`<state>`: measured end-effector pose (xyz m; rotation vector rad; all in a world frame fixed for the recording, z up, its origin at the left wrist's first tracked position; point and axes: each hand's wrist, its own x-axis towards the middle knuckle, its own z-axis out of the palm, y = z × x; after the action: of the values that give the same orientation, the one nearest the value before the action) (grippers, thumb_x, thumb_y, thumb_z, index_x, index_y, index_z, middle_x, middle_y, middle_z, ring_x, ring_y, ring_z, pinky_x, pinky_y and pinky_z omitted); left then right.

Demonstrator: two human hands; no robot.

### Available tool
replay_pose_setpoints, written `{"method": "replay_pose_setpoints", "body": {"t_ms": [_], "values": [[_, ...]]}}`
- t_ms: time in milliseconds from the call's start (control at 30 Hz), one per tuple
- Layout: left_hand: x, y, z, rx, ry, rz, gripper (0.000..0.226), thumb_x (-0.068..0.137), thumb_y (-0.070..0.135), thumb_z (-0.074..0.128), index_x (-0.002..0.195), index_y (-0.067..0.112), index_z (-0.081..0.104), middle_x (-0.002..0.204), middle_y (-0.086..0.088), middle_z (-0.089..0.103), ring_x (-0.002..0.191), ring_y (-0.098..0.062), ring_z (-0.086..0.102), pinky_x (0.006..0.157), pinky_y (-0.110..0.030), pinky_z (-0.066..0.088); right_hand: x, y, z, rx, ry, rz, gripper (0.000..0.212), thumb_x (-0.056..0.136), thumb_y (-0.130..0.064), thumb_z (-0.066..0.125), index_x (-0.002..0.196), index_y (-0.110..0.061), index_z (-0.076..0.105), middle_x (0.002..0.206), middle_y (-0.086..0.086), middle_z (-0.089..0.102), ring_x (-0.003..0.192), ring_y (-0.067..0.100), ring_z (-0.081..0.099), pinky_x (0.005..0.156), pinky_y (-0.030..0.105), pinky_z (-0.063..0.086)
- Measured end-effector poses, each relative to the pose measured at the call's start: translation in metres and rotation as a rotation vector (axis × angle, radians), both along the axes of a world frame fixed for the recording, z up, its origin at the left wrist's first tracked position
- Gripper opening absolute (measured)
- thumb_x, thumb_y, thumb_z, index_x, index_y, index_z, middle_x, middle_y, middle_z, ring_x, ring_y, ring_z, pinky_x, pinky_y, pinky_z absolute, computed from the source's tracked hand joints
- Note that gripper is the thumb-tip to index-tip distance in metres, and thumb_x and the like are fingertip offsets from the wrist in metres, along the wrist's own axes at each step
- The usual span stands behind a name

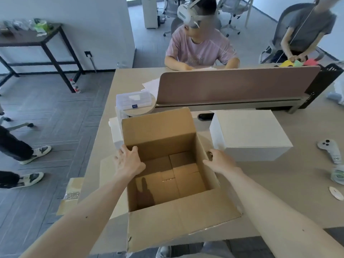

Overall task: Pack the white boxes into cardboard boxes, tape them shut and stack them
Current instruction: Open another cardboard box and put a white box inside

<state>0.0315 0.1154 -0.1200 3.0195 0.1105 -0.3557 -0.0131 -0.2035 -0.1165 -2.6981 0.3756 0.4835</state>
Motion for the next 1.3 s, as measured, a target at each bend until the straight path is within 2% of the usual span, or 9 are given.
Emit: {"method": "replay_pose_setpoints", "body": {"t_ms": [167,267,367,500,600,800,967,1133,1300], "values": [[0.03,-0.019,0.015,0.211,0.042,-0.193,0.017,0.082,0.029,0.061,0.093,0.016,0.064,0.088,-0.004,0.058,0.079,-0.024,0.06,0.074,-0.035,0.054,0.004,-0.018,0.002,-0.004,-0.13,-0.042,0.052,0.092,-0.053,0.053,0.131,-0.019,0.056,0.128,-0.001,0.062,0.112,0.022,0.06,0.084,0.032,0.049],[0.047,-0.05,0.038,0.253,0.045,-0.245,0.021,0.087,0.038,0.062,0.087,0.018,0.066,0.072,0.004,0.057,0.067,-0.016,0.057,0.063,-0.03,0.046,0.016,-0.039,0.003,0.01,-0.174,-0.046,0.047,0.091,-0.053,0.054,0.123,-0.019,0.062,0.123,0.0,0.064,0.109,0.024,0.06,0.086,0.033,0.05],[0.058,-0.096,0.05,0.201,0.05,-0.255,0.037,0.09,0.054,0.059,0.093,0.018,0.068,0.078,0.004,0.061,0.074,-0.018,0.06,0.066,-0.031,0.047,0.034,-0.069,0.006,-0.01,-0.231,-0.044,0.036,0.091,-0.049,0.055,0.105,-0.018,0.065,0.109,0.0,0.068,0.096,0.026,0.062,0.078,0.033,0.048],[0.058,-0.184,0.043,-0.162,0.04,-0.26,0.041,0.093,0.058,0.054,0.097,0.02,0.066,0.084,0.006,0.064,0.075,-0.014,0.059,0.065,-0.031,0.048,0.047,-0.135,0.004,-0.002,-0.292,-0.075,0.035,0.091,-0.044,0.057,0.109,-0.016,0.066,0.112,0.003,0.065,0.1,0.027,0.06,0.078,0.034,0.047],[0.063,-0.257,0.034,-0.351,0.04,-0.227,0.049,0.094,0.054,0.056,0.125,0.017,0.061,0.114,-0.002,0.067,0.101,-0.023,0.063,0.085,-0.037,0.054,0.052,-0.199,-0.002,-0.06,-0.327,-0.156,0.04,0.089,-0.04,0.06,0.12,-0.014,0.062,0.121,0.01,0.057,0.112,0.032,0.051,0.086,0.04,0.045],[0.083,-0.346,0.013,-0.37,0.275,-0.041,0.08,0.096,0.057,0.051,0.153,0.007,0.026,0.152,-0.013,0.042,0.141,-0.033,0.036,0.108,-0.041,0.035,0.054,-0.299,-0.026,-0.062,-0.213,-0.338,0.068,0.083,-0.046,0.067,0.136,-0.014,0.04,0.132,0.014,0.045,0.121,0.038,0.044,0.092,0.048,0.042],[0.096,-0.37,-0.007,-0.499,0.332,0.142,0.062,0.103,0.052,0.037,0.145,0.007,0.042,0.144,-0.016,0.049,0.132,-0.036,0.045,0.108,-0.04,0.037,0.072,-0.334,-0.036,0.129,-0.168,-0.376,0.064,0.089,-0.046,0.062,0.135,-0.008,0.039,0.129,0.021,0.047,0.115,0.043,0.054,0.088,0.045,0.044],[0.106,-0.374,-0.028,-0.718,0.291,0.453,0.059,0.102,0.058,0.024,0.137,0.017,0.048,0.13,-0.012,0.052,0.119,-0.035,0.053,0.09,-0.045,0.052,0.081,-0.351,-0.051,0.3,-0.093,-0.431,0.057,0.096,-0.057,0.042,0.12,-0.006,0.049,0.123,0.022,0.059,0.114,0.039,0.057,0.086,0.041,0.042],[0.116,-0.383,-0.044,-0.821,0.281,0.592,0.065,0.101,0.063,0.023,0.141,0.017,0.044,0.127,-0.006,0.052,0.116,-0.026,0.05,0.109,-0.048,0.039,0.08,-0.358,-0.059,0.382,-0.152,-0.48,0.05,0.1,-0.055,0.035,0.114,-0.014,0.061,0.116,0.016,0.066,0.11,0.036,0.06,0.084,0.038,0.044]]}}
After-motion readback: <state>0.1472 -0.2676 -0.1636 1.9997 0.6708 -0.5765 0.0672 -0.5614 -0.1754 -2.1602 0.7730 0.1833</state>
